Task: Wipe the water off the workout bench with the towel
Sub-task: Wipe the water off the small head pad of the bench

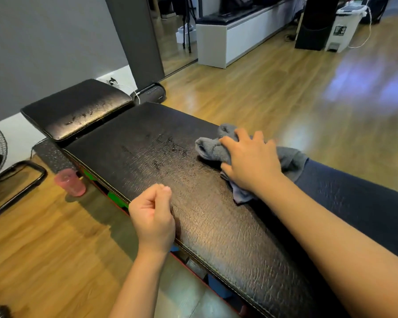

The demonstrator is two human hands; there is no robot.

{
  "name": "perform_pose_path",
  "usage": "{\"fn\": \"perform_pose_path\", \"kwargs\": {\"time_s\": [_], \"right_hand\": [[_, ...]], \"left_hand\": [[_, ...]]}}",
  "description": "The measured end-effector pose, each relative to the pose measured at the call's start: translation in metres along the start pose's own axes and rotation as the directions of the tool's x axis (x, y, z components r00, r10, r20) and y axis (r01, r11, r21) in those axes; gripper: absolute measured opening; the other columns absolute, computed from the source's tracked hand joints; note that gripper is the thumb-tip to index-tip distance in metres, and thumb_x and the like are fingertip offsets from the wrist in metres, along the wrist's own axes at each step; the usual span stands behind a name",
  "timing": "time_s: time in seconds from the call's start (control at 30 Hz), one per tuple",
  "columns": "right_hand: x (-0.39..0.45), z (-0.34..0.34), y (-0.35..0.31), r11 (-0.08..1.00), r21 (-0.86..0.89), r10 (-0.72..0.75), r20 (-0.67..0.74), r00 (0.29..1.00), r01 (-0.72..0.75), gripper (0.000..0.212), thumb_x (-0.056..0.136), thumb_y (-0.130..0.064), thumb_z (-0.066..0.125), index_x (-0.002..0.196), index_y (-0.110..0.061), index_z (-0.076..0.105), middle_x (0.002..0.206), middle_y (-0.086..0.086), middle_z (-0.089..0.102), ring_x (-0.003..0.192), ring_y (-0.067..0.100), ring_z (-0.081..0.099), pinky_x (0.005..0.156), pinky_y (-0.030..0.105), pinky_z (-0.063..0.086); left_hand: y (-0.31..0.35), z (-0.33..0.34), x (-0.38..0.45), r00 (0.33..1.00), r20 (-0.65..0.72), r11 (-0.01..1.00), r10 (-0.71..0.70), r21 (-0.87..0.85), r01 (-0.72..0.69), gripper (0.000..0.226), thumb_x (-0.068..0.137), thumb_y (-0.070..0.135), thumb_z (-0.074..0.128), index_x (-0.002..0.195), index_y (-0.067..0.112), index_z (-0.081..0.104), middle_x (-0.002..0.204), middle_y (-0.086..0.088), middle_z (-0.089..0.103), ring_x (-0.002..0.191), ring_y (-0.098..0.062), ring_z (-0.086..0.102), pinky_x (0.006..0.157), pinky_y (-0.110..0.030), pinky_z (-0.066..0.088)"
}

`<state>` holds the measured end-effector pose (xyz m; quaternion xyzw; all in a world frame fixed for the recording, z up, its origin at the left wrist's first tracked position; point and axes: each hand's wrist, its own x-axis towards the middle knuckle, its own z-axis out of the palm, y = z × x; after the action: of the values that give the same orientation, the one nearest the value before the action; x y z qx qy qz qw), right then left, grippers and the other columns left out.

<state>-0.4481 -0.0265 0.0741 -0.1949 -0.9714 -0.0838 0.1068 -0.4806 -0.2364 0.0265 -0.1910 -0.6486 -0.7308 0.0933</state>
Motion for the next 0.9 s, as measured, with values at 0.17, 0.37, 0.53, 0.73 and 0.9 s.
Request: {"fn": "perform_pose_path", "kwargs": {"time_s": [0.17, 0.37, 0.53, 0.73, 0.9], "right_hand": [[-0.04, -0.014, -0.023, 0.978, 0.098, -0.183, -0.005, 0.983, 0.183, 0.061, 0.074, -0.055, 0.068, 0.128, -0.031, 0.052, 0.143, 0.01, 0.046, 0.106, 0.039, 0.048, 0.078, 0.049, 0.038], [-0.123, -0.035, -0.074, 0.91, 0.189, -0.38, 0.022, 0.925, 0.369, 0.069, 0.059, -0.054, 0.071, 0.124, -0.031, 0.058, 0.142, 0.015, 0.054, 0.09, 0.039, 0.058, 0.071, 0.051, 0.044], [-0.084, -0.022, -0.071, 0.935, 0.13, -0.329, -0.038, 0.944, 0.331, 0.063, 0.066, -0.057, 0.068, 0.123, -0.033, 0.055, 0.14, 0.008, 0.051, 0.092, 0.035, 0.053, 0.069, 0.045, 0.041], [0.027, 0.003, -0.035, 0.989, 0.0, 0.145, 0.012, 0.989, -0.145, 0.054, 0.082, -0.054, 0.057, 0.131, -0.034, 0.05, 0.131, 0.006, 0.046, 0.108, 0.039, 0.048, 0.082, 0.049, 0.043], [-0.002, -0.004, -0.067, 0.996, -0.088, 0.006, -0.018, 1.0, -0.008, 0.06, 0.076, -0.055, 0.06, 0.131, -0.035, 0.05, 0.138, 0.005, 0.048, 0.104, 0.038, 0.048, 0.078, 0.048, 0.045]], "left_hand": [[0.014, 0.005, 0.006, 0.986, -0.012, 0.986, -0.165, -0.023, 0.165, 0.041, 0.082, 0.026, 0.054, 0.047, 0.027, 0.032, 0.049, 0.009, 0.025, 0.052, -0.014, 0.019, 0.047, -0.039, 0.016], [0.019, -0.018, 0.03, 0.989, 0.102, 0.994, -0.106, -0.025, 0.109, 0.042, 0.083, 0.021, 0.054, 0.046, 0.022, 0.032, 0.049, 0.0, 0.024, 0.051, -0.017, 0.019, 0.049, -0.032, 0.017], [-0.005, -0.06, 0.05, 0.948, 0.287, 0.948, 0.138, 0.24, -0.21, 0.044, 0.089, 0.024, 0.05, 0.054, 0.018, 0.024, 0.052, -0.009, 0.022, 0.052, -0.012, 0.022, 0.05, -0.033, 0.018], [-0.022, -0.069, 0.076, 0.923, 0.315, 0.935, 0.22, 0.204, -0.292, 0.043, 0.089, 0.022, 0.05, 0.056, 0.028, 0.023, 0.055, 0.007, 0.02, 0.051, -0.003, 0.02, 0.05, -0.028, 0.018], [-0.03, -0.066, 0.089, 0.93, 0.277, 0.935, 0.241, 0.19, -0.299, 0.042, 0.089, 0.022, 0.049, 0.055, 0.029, 0.025, 0.05, 0.011, 0.02, 0.048, -0.002, 0.023, 0.05, -0.023, 0.018]]}}
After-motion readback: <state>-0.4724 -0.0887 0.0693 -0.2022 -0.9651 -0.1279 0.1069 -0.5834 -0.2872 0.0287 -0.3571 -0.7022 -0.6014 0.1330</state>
